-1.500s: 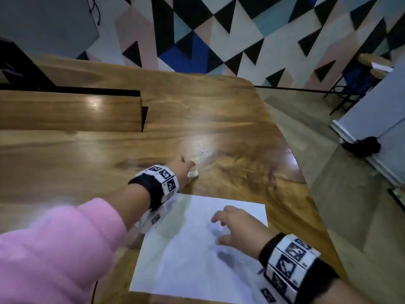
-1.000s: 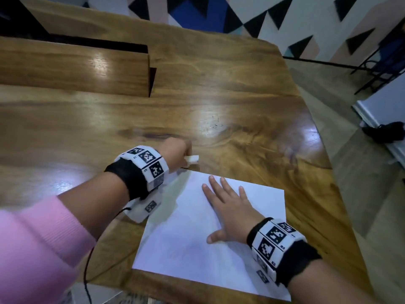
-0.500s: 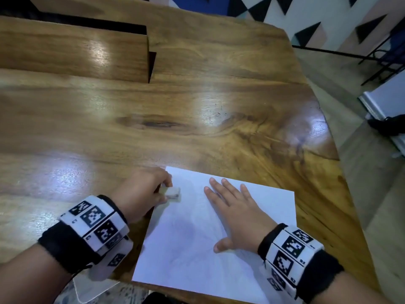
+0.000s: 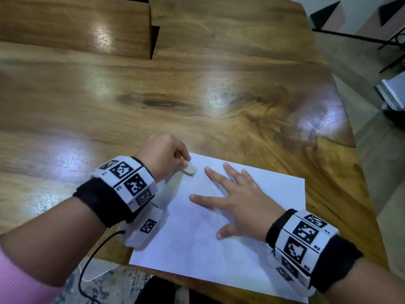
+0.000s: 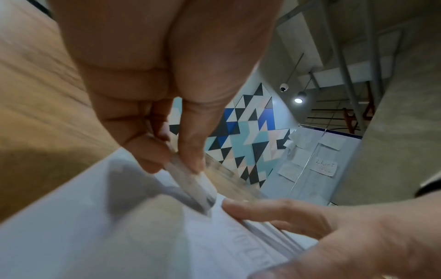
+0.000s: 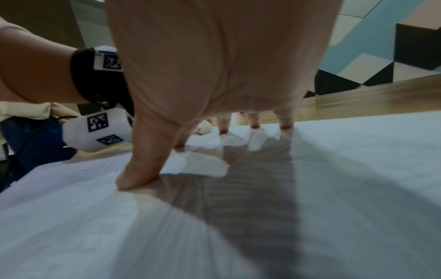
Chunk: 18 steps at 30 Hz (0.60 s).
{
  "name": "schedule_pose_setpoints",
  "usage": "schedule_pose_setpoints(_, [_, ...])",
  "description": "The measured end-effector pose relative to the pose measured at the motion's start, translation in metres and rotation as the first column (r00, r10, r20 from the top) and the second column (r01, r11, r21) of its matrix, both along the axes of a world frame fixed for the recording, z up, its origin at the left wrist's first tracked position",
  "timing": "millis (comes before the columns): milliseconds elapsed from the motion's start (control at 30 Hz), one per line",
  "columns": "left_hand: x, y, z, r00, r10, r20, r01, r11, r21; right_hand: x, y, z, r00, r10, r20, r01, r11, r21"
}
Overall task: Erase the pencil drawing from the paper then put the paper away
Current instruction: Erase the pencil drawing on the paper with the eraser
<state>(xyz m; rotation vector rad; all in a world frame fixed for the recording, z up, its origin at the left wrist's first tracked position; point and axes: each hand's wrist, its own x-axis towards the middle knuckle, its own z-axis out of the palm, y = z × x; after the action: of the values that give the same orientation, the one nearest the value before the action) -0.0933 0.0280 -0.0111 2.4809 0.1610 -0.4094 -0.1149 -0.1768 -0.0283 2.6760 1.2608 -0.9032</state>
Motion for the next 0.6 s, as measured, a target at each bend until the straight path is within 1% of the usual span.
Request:
schedule_pose_setpoints(133, [0.004,0.000,0.002,0.999,-0.013,0.034,0.012,1.000,0.019,0.000,0.002,0.001,1.000,0.004,0.017,-0.004,1.000,0.003])
schedule_pose_setpoints(267, [-0.004,0.003,0.000,0.984,-0.165,-0.062,0.171,0.979,0.112,-0.001,0.002,0.000,0.999,0.008,0.034,-0.007,1.000,-0.011])
schedule_pose_setpoints(333, [-0.009,0.006,0.000,0.971,-0.206,-0.123,0.216,0.974,0.075,0.000,0.003,0.000,0.999,0.007,0.037,-0.007,1.000,-0.011])
schedule_pose_setpoints(367, [-0.010,0.007,0.000,0.971,-0.204,-0.126,0.212,0.976,0.055,0.000,0.003,0.000,0.999,0.008,0.037,-0.007,1.000,-0.011])
schedule_pose_setpoints(400, [-0.008,0.007,0.000,0.977,-0.187,-0.099,0.192,0.980,0.049,0.000,0.003,0.000,0.999,0.008,0.036,-0.008,1.000,-0.013])
schedule_pose_setpoints(500, [0.003,0.001,0.000,0.994,-0.094,0.062,0.089,0.993,0.077,0.000,0.004,0.001,1.000,0.007,0.027,-0.007,1.000,-0.016])
schedule_pose_setpoints(533, [0.004,0.000,0.000,0.993,-0.091,0.076,0.084,0.992,0.089,0.000,0.004,0.002,1.000,0.006,0.027,-0.005,1.000,-0.017])
schedule_pose_setpoints(567, [0.004,0.001,0.000,0.991,-0.122,0.060,0.116,0.988,0.100,0.000,0.004,0.002,1.000,0.002,0.029,-0.002,1.000,-0.018])
schedule_pose_setpoints(600, [0.001,0.002,-0.001,0.984,-0.178,0.010,0.176,0.979,0.108,0.000,0.004,0.002,1.000,0.001,0.028,0.000,1.000,-0.020])
